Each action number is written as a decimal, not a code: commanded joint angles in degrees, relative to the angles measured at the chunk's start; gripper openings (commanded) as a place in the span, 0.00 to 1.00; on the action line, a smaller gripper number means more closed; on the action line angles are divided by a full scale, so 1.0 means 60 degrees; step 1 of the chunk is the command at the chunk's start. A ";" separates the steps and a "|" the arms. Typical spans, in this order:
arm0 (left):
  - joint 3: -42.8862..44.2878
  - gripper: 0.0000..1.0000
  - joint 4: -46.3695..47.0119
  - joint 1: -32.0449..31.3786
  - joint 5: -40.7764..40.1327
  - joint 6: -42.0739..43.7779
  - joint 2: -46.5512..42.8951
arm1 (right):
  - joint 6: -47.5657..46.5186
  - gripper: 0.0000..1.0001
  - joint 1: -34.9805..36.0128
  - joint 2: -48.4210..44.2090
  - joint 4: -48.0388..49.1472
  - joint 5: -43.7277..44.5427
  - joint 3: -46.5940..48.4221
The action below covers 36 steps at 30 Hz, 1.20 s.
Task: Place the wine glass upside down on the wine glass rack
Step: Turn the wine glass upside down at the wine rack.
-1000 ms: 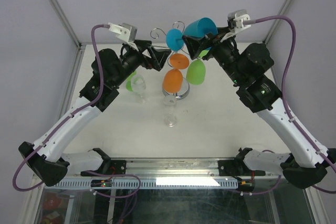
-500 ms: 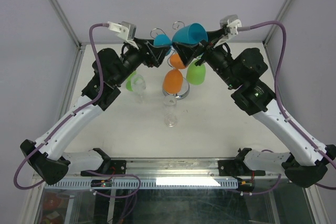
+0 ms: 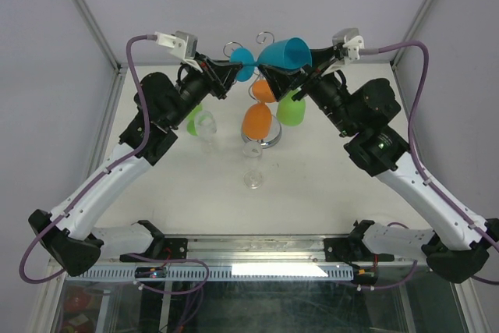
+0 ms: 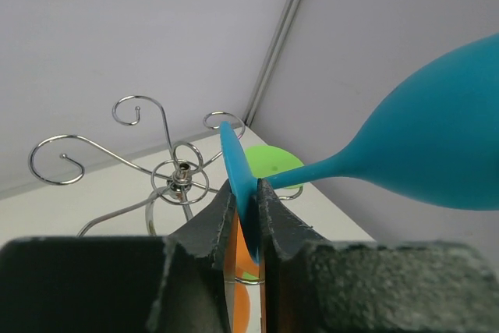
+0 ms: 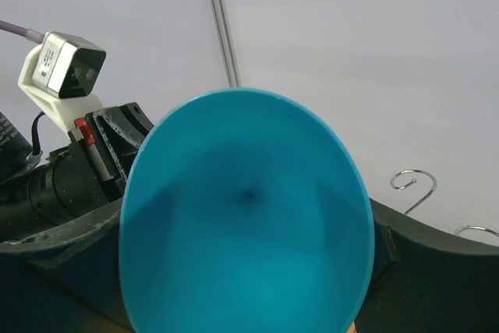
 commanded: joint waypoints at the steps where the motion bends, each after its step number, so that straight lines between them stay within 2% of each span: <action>1: 0.0030 0.03 0.0447 -0.0097 -0.0061 0.0020 -0.0290 | -0.0069 0.41 0.0120 -0.0384 0.0974 -0.0242 -0.0238; 2: 0.0044 0.00 0.0457 -0.0097 -0.0038 0.0014 -0.0290 | -0.0083 0.42 0.0116 -0.0426 0.1036 -0.0317 -0.0312; 5: 0.0060 0.00 0.0457 -0.0097 0.0028 0.0018 -0.0304 | -0.0124 0.47 0.0116 -0.0532 0.1156 -0.0462 -0.0455; 11: 0.0321 0.00 0.0178 -0.0083 -0.0042 0.0512 -0.0290 | -0.0490 0.76 0.0112 -0.0696 0.0883 -0.0277 -0.0495; 19: 0.0603 0.00 -0.0319 -0.0064 -0.0585 0.1052 -0.0500 | -0.0978 0.99 0.0115 -0.1486 0.0338 0.0468 -0.0855; 28: 0.0763 0.00 -0.0770 -0.0052 -0.0981 0.1852 -0.0768 | -0.1509 1.00 0.0112 -0.2506 -0.0421 0.1399 -0.1074; 36: 0.1483 0.00 -0.1784 -0.0049 -0.1555 0.3357 -0.0673 | -0.1528 0.98 0.0113 -0.1785 -0.3238 0.1064 0.0552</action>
